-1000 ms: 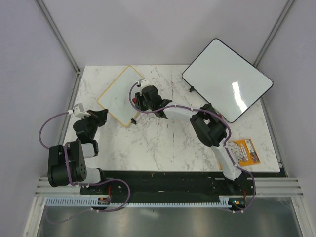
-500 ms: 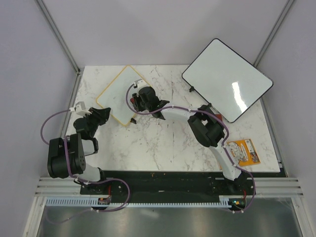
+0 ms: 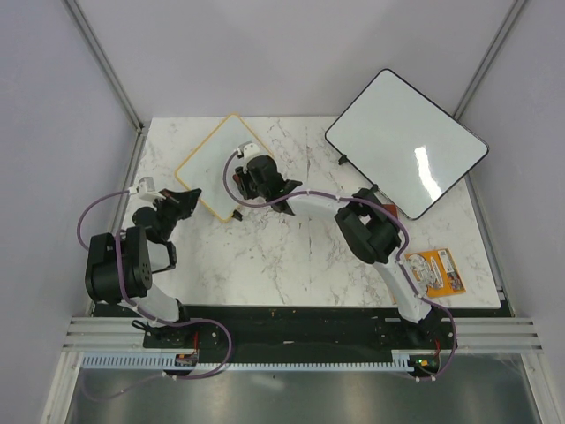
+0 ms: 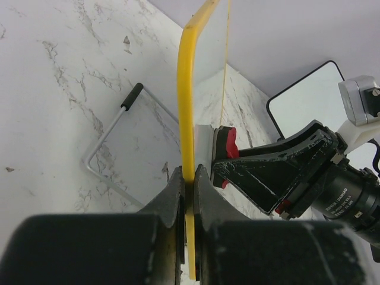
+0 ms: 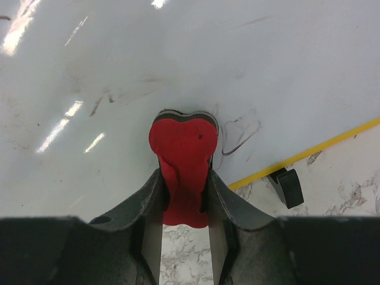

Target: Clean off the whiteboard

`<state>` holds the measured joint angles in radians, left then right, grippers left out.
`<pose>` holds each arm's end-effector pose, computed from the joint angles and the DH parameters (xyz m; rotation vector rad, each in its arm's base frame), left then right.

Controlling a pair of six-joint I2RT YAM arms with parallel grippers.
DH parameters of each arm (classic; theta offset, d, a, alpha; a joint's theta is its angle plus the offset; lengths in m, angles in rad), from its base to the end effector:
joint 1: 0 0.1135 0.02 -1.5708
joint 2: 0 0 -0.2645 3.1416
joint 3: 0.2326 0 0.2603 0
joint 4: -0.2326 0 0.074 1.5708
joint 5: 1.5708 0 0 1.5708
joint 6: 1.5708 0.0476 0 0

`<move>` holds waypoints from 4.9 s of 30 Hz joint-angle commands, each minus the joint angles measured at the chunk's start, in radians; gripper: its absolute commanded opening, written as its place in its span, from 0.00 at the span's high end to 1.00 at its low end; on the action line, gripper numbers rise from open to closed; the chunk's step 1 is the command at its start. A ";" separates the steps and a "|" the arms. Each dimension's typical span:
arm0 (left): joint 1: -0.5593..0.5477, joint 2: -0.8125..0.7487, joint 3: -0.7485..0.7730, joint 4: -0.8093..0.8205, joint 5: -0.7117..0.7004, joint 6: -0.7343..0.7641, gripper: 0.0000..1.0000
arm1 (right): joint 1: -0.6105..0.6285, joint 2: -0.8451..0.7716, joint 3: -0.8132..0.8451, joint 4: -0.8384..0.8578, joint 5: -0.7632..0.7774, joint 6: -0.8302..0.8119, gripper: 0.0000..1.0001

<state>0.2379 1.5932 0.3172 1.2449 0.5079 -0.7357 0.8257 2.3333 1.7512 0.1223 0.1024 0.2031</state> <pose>0.2702 0.0417 0.1494 -0.3940 1.6080 -0.7873 0.3806 0.4054 0.1618 -0.5714 1.9909 0.5399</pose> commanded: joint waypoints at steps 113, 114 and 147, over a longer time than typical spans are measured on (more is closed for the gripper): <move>-0.081 -0.099 0.022 -0.170 0.037 0.104 0.98 | 0.024 0.212 0.352 -0.371 -0.013 0.131 1.00; -0.084 -0.098 0.022 -0.170 0.035 0.104 0.98 | 0.045 0.204 0.326 -0.363 -0.016 0.108 1.00; -0.097 -0.108 0.019 -0.177 0.032 0.111 0.98 | 0.128 0.274 0.645 -0.507 0.105 0.045 1.00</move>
<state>0.1818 1.5135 0.3298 1.0634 0.4385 -0.7105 0.9749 2.5351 2.3665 -0.4065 0.2817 0.2073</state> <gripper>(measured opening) 0.046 0.357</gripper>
